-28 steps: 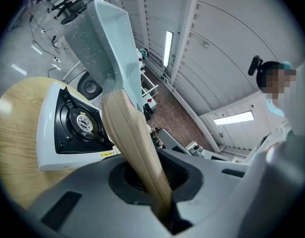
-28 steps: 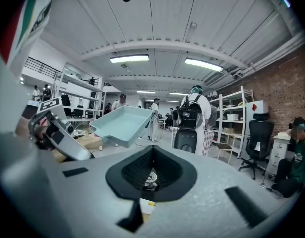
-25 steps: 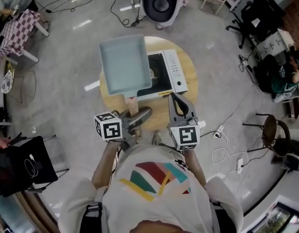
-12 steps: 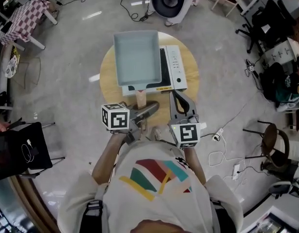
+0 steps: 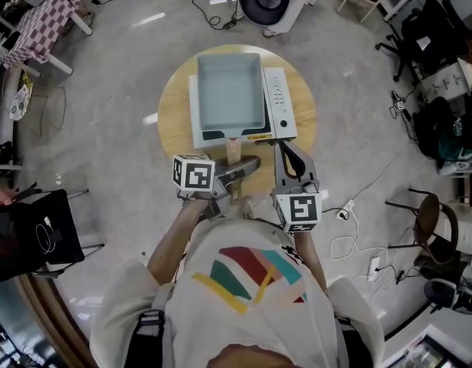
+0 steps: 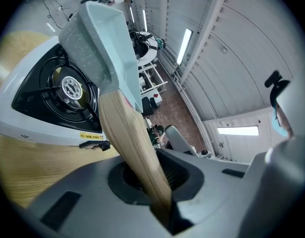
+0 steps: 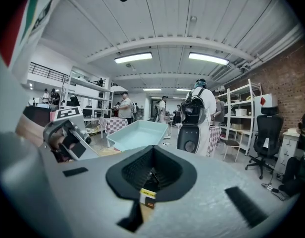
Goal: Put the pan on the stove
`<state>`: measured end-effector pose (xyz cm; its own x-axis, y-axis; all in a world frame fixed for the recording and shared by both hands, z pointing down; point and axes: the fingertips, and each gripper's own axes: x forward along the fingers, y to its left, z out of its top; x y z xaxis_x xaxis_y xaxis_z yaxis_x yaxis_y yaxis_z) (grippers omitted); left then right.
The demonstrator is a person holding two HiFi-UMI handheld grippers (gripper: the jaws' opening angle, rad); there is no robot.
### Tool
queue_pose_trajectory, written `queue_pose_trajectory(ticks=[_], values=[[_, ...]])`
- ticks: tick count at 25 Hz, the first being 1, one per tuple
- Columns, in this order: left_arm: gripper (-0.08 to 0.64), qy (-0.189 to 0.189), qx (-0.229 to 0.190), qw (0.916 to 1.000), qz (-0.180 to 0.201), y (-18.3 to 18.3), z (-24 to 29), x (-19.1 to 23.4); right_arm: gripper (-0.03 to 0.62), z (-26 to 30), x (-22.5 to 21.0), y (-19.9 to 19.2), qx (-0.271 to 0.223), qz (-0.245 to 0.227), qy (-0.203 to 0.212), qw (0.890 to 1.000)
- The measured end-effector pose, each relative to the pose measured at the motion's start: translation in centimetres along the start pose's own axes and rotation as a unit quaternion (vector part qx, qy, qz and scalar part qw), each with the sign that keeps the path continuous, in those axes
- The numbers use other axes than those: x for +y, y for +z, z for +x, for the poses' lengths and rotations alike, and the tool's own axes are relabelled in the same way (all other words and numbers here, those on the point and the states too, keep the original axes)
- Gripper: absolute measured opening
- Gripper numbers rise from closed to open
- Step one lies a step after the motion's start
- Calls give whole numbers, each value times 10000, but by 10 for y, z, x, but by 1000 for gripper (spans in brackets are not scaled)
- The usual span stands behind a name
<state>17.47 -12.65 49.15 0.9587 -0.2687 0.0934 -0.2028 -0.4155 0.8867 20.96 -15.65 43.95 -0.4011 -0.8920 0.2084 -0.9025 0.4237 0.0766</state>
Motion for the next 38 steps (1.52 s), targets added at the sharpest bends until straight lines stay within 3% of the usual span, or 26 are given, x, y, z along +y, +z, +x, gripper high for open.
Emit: queue_pose_trajectory(ticks=[5, 10, 15, 30, 38], values=[[15, 77, 127, 9998, -124, -6, 4, 21, -2, 0, 5, -6, 86, 45, -62, 9999], [17, -161, 80, 9978, -636, -10, 18, 24, -2, -1, 0, -13, 173, 161, -152, 9996], [19, -171, 34, 9961, -869, -6, 27, 35, -2, -2, -10, -20, 295, 197, -286, 9990], [21, -129, -119, 9910, -1330, -7, 39, 56, -2, 1, -20, -30, 484, 223, -356, 9979], [25, 32, -78, 9917, -1286, -10, 43, 64, -2, 2, -21, -33, 530, 244, -364, 9976]])
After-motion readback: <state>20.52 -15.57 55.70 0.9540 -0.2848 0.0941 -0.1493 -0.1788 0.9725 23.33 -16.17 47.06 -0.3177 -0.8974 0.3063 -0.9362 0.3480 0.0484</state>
